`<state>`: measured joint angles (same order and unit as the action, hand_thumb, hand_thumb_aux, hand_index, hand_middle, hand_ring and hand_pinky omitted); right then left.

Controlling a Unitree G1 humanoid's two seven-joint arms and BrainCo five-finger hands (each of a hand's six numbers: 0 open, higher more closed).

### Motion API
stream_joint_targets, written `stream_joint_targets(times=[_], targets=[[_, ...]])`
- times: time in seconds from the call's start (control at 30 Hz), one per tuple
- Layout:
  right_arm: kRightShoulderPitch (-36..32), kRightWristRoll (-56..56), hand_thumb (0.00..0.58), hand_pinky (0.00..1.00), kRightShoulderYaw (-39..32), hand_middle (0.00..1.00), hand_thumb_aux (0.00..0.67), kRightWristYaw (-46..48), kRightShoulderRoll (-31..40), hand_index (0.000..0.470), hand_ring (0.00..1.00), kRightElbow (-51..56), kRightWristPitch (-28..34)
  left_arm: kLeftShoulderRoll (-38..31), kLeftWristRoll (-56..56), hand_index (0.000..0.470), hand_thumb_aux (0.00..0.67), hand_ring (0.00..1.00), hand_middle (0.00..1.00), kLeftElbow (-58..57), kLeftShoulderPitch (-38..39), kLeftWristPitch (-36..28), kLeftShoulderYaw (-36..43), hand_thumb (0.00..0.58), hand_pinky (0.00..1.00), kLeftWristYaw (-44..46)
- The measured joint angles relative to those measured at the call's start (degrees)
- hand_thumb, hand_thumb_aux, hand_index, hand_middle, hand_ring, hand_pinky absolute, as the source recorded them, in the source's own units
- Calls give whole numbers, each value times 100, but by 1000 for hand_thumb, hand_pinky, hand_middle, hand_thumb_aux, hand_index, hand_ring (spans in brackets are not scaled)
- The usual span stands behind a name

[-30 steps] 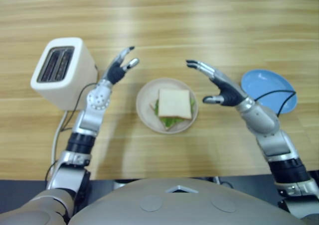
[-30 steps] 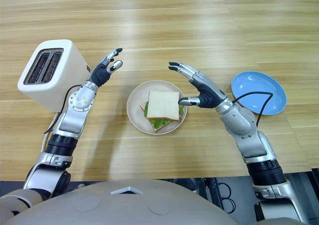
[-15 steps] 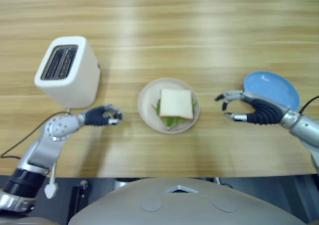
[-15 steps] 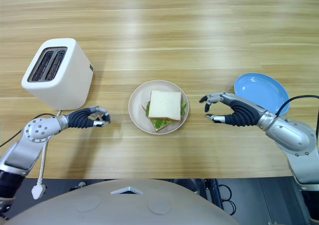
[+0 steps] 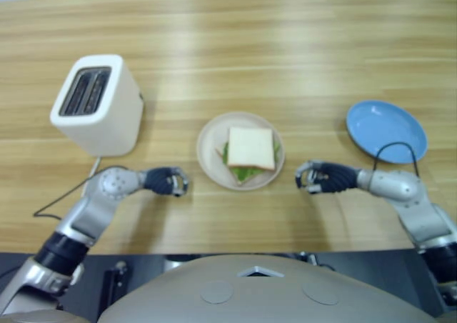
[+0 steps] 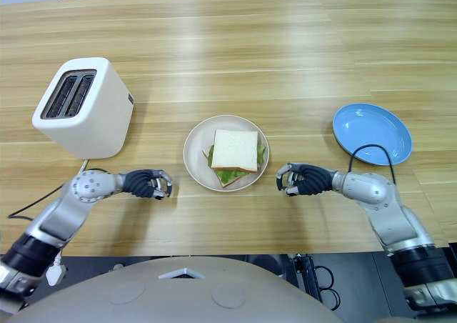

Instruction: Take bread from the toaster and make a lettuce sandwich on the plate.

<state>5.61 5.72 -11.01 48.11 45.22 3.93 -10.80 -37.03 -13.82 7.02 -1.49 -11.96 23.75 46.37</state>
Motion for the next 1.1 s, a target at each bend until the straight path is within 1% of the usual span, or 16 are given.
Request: stream_joint_targets(times=[0.17, 0.27, 0.4, 0.43, 0.47, 0.5, 0.7, 0.73, 0.77, 0.8, 0.83, 0.87, 0.9, 0.93, 1.0, 1.1], targets=[[-739, 385, 580, 1000, -408, 1000, 670, 21, -336, 460, 1000, 579, -166, 487, -324, 460, 670, 1000, 1000, -671, -686, 187, 374, 580, 1000, -20], [-1091, 736, 580, 1000, -512, 1000, 670, -315, -561, 460, 1000, 981, -366, 705, -391, 460, 670, 1000, 1000, -1089, -932, 403, 454, 580, 1000, -74], [-1640, 1206, 580, 1000, -520, 1000, 670, -1241, -1001, 460, 1000, 1695, -701, 1165, -500, 460, 670, 1000, 1000, -2115, -1446, 979, 451, 580, 1000, -619], [-1804, 1285, 580, 1000, -519, 1000, 670, -1485, -1096, 460, 1000, 1909, -800, 1284, -527, 435, 633, 1000, 1000, -2431, -1610, 1139, 437, 578, 1000, -810], [-1925, 1336, 580, 1000, -518, 1000, 670, -1645, -1149, 460, 1000, 2054, -876, 1366, -562, 435, 633, 1000, 1000, -2673, -1721, 1240, 419, 578, 1000, -956], [-2049, 1416, 580, 1000, -517, 1000, 670, -1824, -1184, 460, 1000, 2214, -974, 1461, -579, 460, 670, 1000, 1000, -2943, -1832, 1357, 371, 580, 1000, -1151], [-2643, 1983, 580, 1000, -628, 1000, 670, -2968, -1354, 460, 1000, 3353, -1371, 1795, -633, 460, 670, 1000, 1000, -4144, -2384, 1921, 204, 580, 1000, -1948], [-2712, 2068, 580, 1000, -635, 1000, 670, -3138, -1354, 460, 1000, 3496, -1407, 1826, -641, 298, 434, 1000, 1000, -4268, -2446, 1998, 188, 508, 1000, -2073], [-2771, 2123, 580, 1000, -639, 1000, 670, -3288, -1353, 460, 1000, 3613, -1456, 1842, -653, 22, 32, 663, 663, -4379, -2497, 2066, 169, 53, 663, -2218], [-2787, 2159, 580, 1000, -639, 1000, 670, -3377, -1345, 460, 1000, 3654, -1502, 1844, -693, 22, 32, 663, 663, -4474, -2542, 2113, 156, 53, 663, -2353], [-2783, 2205, 580, 863, -659, 863, 670, -3486, -1328, 460, 863, 3658, -1539, 1840, -739, 0, 0, 27, 27, -4546, -2583, 2136, 114, 0, 27, -2508], [-2778, 2249, 526, 110, -674, 110, 465, -3536, -1308, 319, 110, 3657, -1560, 1827, -765, 0, 0, 0, 0, -4576, -2603, 2133, 83, 0, 0, -2580], [-2741, 2319, 227, 0, -674, 0, 147, -3603, -1263, 101, 0, 3607, -1568, 1801, -775, 0, 0, 0, 0, -4569, -2604, 2123, 45, 0, 0, -2625], [-2631, 2332, 0, 0, -671, 0, 0, -3654, -1163, 0, 0, 3439, -1570, 1751, -763, 0, 0, 0, 0, -4457, -2552, 2078, -30, 0, 0, -2621], [-2390, 2318, 0, 0, -614, 0, 0, -3676, -958, 0, 0, 3065, -1563, 1572, -661, 0, 0, 0, 0, -4110, -2328, 1963, -261, 0, 0, -2603], [-1849, 2036, 0, 0, -234, 0, 0, -3517, -650, 0, 0, 2144, -1470, 1395, -251, 0, 0, 0, 0, -3219, -1797, 1689, -868, 0, 0, -2588]])
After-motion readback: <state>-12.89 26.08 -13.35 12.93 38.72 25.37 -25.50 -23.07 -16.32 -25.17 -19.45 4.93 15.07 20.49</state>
